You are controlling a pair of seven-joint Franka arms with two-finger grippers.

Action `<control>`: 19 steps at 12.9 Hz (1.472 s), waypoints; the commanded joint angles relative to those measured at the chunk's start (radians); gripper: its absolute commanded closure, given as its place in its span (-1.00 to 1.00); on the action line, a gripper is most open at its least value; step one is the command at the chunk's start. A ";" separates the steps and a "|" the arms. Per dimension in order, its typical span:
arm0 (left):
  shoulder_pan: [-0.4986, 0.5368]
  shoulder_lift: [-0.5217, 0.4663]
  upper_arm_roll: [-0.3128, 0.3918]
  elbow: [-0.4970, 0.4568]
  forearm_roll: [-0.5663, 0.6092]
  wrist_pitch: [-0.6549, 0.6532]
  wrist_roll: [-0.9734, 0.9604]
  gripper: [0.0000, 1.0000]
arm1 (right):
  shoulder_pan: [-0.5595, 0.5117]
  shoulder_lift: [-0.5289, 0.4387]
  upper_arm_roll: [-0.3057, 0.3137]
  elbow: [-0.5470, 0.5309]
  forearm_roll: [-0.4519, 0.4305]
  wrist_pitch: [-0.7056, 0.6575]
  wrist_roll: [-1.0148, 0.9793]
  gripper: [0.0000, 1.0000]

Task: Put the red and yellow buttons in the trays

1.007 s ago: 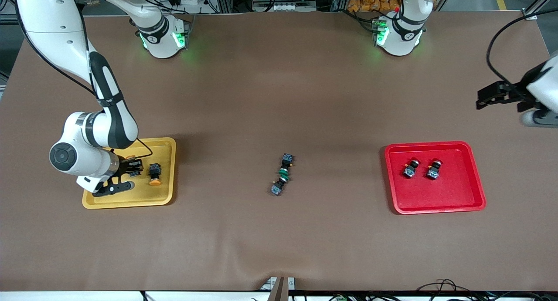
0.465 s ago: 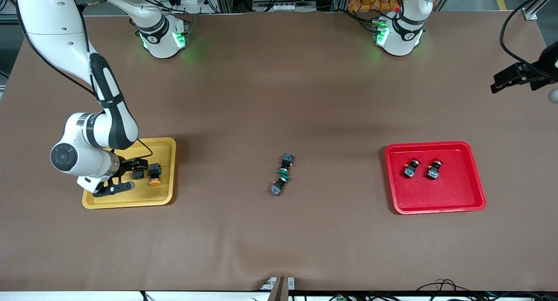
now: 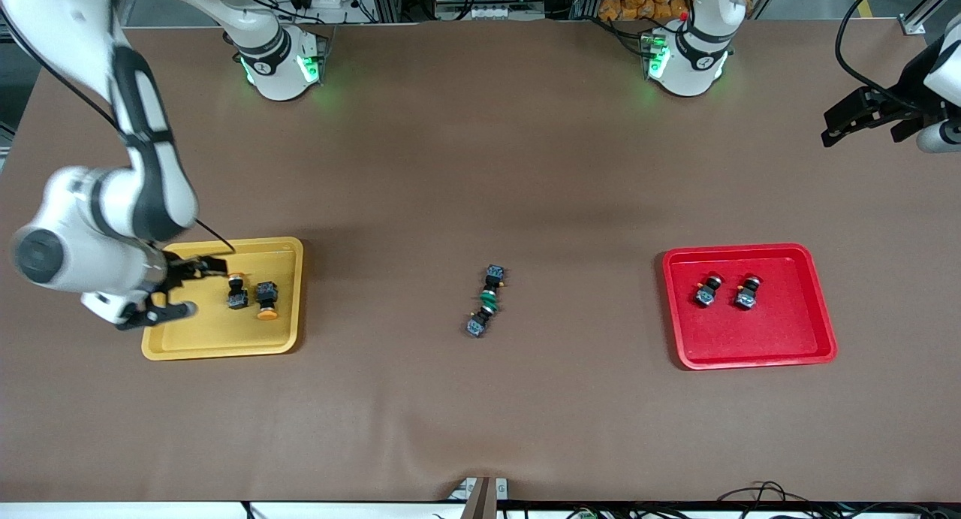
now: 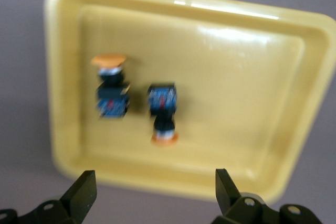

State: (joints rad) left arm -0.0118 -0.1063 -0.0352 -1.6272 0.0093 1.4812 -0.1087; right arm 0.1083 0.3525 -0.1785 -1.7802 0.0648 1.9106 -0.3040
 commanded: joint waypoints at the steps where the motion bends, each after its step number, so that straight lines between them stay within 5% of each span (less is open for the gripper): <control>1: 0.007 -0.009 0.000 -0.008 -0.012 0.014 0.018 -1.00 | -0.002 -0.098 -0.012 0.057 0.017 -0.167 -0.003 -1.00; 9: 0.010 0.014 0.001 0.012 -0.008 0.013 0.069 -1.00 | -0.006 -0.380 -0.010 0.113 0.010 -0.332 0.071 -1.00; 19: 0.004 0.025 0.000 0.035 -0.009 -0.005 0.067 -1.00 | -0.007 -0.402 0.063 0.176 0.003 -0.400 0.268 -1.00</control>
State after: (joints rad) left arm -0.0084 -0.0931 -0.0339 -1.6176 0.0093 1.4932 -0.0598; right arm 0.1072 -0.0526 -0.1296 -1.6298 0.0647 1.5313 -0.0923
